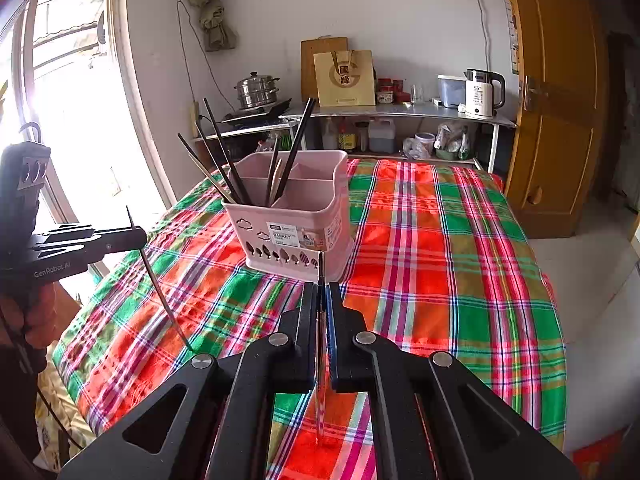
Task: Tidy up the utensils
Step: 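Lift the metal chopsticks with both tools and carry them over the basket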
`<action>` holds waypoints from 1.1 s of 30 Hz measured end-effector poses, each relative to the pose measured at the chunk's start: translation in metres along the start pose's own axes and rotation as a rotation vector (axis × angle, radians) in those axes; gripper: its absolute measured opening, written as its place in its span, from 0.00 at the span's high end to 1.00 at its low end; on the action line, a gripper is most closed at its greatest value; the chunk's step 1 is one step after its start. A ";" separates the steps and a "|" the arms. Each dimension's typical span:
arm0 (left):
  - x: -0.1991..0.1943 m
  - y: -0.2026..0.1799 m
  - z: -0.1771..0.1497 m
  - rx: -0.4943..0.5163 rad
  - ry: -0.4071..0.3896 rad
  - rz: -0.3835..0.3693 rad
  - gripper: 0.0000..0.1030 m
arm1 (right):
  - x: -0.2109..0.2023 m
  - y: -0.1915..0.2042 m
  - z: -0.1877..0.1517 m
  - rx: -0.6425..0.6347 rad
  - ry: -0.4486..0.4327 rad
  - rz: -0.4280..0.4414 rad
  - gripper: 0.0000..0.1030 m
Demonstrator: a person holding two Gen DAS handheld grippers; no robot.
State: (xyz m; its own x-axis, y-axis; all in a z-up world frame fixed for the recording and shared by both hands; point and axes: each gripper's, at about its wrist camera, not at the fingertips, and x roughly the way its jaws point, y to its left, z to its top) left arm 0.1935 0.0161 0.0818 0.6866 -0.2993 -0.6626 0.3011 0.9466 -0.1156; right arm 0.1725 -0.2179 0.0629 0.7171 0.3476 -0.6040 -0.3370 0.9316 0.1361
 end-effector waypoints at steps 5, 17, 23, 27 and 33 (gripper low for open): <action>-0.007 -0.003 -0.001 0.003 -0.010 -0.004 0.96 | -0.009 0.006 0.002 -0.011 -0.021 0.008 0.96; -0.019 -0.004 0.006 0.004 -0.033 -0.007 0.96 | -0.019 0.016 0.010 -0.033 -0.051 0.023 0.96; -0.022 0.002 0.027 -0.005 -0.043 -0.007 0.96 | -0.018 0.026 0.028 -0.054 -0.075 0.051 0.96; -0.027 0.005 0.051 0.000 -0.067 -0.010 0.96 | -0.017 0.035 0.049 -0.069 -0.103 0.072 0.96; -0.038 0.011 0.093 0.006 -0.123 -0.004 0.96 | -0.015 0.048 0.090 -0.080 -0.163 0.123 0.96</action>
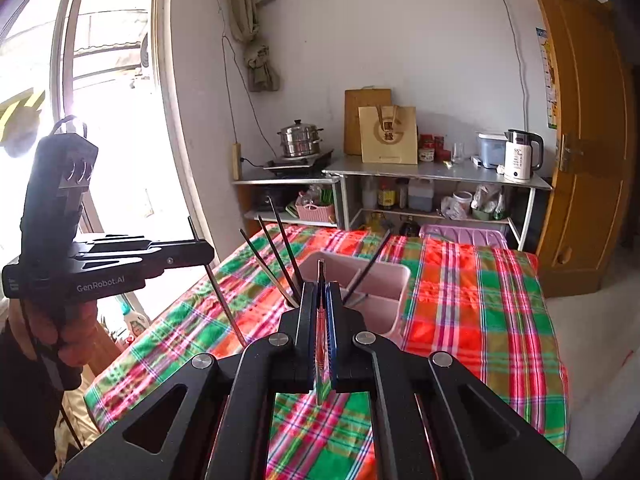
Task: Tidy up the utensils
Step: 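Lift the metal chopsticks with both tools and carry them over the basket, then lower the metal chopsticks into the basket compartments and open both tools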
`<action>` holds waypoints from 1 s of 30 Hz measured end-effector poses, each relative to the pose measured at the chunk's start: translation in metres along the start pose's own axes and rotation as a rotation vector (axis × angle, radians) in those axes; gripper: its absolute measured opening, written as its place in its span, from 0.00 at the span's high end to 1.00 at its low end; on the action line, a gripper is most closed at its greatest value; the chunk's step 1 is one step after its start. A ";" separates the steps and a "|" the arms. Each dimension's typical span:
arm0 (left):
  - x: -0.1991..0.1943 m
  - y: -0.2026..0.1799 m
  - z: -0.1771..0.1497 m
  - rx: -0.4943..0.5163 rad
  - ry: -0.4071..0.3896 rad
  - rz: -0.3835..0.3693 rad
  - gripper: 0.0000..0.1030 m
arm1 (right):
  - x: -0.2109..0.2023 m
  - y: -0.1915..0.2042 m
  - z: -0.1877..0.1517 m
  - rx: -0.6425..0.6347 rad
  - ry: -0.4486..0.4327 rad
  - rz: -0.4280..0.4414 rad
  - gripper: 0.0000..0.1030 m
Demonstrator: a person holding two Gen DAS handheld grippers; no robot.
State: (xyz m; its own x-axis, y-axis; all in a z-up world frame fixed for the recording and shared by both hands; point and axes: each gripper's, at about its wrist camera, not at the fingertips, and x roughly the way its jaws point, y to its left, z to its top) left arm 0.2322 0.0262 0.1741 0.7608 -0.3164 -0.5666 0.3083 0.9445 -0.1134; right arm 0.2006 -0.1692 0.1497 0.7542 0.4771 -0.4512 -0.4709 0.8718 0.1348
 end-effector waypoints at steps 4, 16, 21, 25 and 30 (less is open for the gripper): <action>0.001 0.007 0.028 -0.005 -0.031 0.009 0.96 | 0.010 0.006 0.026 -0.017 -0.032 0.013 0.96; 0.040 0.028 0.069 0.008 -0.064 0.013 0.96 | 0.064 -0.004 0.058 0.005 -0.064 0.001 0.96; 0.071 0.040 0.061 -0.006 -0.044 -0.001 0.96 | 0.090 -0.011 0.054 0.030 -0.053 0.003 0.96; 0.095 0.050 0.047 -0.023 -0.018 -0.008 0.96 | 0.109 -0.014 0.042 0.030 -0.021 -0.002 0.96; 0.114 0.053 0.032 -0.024 0.014 -0.012 0.96 | 0.125 -0.018 0.028 0.028 0.025 -0.011 0.96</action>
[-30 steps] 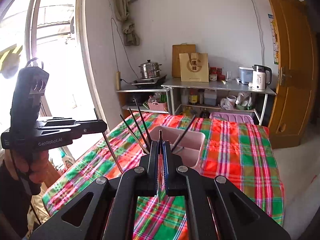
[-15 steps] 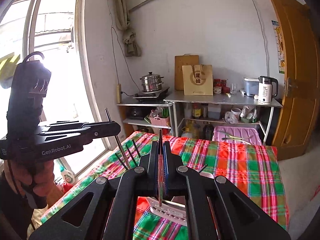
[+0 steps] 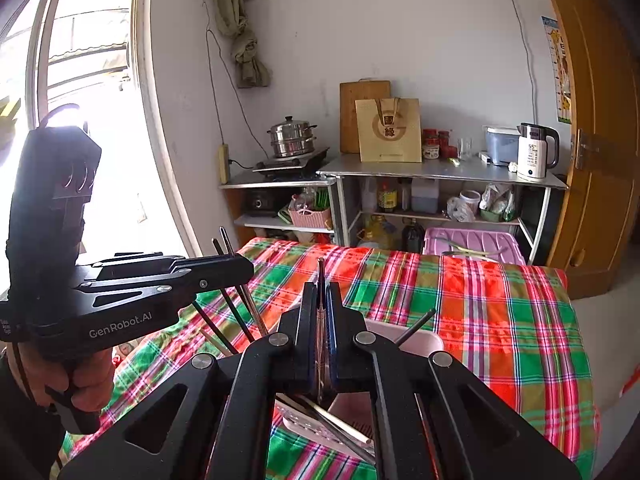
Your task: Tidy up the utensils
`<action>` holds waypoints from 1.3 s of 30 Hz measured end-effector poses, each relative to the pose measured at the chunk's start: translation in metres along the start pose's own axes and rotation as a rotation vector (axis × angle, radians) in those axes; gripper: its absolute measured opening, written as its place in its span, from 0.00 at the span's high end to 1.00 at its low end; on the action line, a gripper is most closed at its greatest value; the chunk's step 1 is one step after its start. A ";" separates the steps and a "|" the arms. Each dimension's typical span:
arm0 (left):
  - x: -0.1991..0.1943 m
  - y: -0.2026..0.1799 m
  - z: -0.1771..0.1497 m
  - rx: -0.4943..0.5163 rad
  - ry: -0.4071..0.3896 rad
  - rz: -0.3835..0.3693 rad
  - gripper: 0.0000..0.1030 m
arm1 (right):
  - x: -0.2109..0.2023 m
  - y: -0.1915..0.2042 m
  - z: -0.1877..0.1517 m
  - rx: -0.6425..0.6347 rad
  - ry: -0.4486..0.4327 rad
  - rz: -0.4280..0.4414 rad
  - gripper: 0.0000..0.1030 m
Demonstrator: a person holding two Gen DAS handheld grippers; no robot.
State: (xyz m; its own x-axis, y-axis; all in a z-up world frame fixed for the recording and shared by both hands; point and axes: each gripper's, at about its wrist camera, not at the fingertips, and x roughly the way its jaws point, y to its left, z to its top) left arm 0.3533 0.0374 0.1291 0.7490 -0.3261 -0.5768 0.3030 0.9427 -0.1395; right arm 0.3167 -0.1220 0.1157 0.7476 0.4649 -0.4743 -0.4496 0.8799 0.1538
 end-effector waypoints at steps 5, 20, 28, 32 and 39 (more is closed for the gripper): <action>0.011 0.003 -0.011 -0.003 0.022 0.003 0.96 | 0.007 -0.003 -0.011 0.000 0.041 -0.005 0.96; -0.046 -0.015 -0.029 -0.002 -0.056 0.054 0.89 | -0.048 -0.001 -0.015 -0.021 -0.021 -0.065 0.86; -0.098 -0.051 -0.077 -0.005 -0.110 0.111 0.88 | -0.100 0.015 -0.053 -0.038 -0.045 -0.086 0.85; -0.118 -0.069 -0.111 -0.016 -0.125 0.140 0.88 | -0.122 0.024 -0.083 -0.037 -0.039 -0.086 0.84; -0.134 -0.093 -0.173 -0.035 -0.106 0.189 0.83 | -0.153 0.034 -0.135 -0.016 -0.028 -0.111 0.84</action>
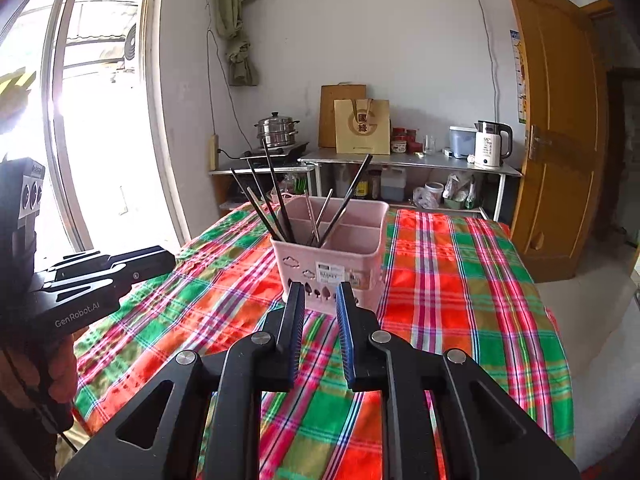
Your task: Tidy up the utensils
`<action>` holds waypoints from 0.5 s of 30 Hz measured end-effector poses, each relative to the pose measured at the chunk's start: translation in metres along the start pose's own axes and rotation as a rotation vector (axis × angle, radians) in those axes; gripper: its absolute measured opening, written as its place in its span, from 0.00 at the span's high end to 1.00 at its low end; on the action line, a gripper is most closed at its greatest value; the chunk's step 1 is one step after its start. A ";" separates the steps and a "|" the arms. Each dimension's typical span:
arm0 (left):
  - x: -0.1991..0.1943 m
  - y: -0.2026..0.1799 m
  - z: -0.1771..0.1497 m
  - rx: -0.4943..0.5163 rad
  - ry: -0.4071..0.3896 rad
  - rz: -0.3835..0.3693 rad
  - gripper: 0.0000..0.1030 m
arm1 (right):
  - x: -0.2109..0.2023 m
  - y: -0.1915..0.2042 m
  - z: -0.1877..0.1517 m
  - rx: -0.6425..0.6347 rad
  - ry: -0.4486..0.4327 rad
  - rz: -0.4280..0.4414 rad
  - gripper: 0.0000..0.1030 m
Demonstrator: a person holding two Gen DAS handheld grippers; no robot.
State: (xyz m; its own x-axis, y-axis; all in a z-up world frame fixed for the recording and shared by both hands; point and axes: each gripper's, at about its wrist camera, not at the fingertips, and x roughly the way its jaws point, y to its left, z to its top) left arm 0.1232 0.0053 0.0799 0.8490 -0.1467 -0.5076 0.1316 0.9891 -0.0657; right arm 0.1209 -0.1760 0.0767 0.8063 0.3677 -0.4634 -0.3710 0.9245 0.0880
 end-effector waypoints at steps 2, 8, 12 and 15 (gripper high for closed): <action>-0.005 -0.004 -0.014 0.003 0.004 0.009 0.82 | -0.006 0.004 -0.012 -0.001 0.010 -0.012 0.84; -0.020 -0.010 -0.041 0.005 0.008 0.015 0.82 | -0.021 0.015 -0.039 0.002 0.015 -0.030 0.83; -0.023 -0.012 -0.053 0.010 0.014 0.025 0.82 | -0.025 0.024 -0.049 -0.006 0.020 -0.036 0.83; -0.024 -0.011 -0.059 -0.004 0.014 0.021 0.82 | -0.026 0.028 -0.055 -0.004 0.026 -0.033 0.83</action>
State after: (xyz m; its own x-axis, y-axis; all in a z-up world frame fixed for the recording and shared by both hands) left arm 0.0710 -0.0015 0.0421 0.8442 -0.1260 -0.5210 0.1119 0.9920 -0.0585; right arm 0.0646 -0.1650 0.0430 0.8060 0.3344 -0.4885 -0.3466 0.9355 0.0686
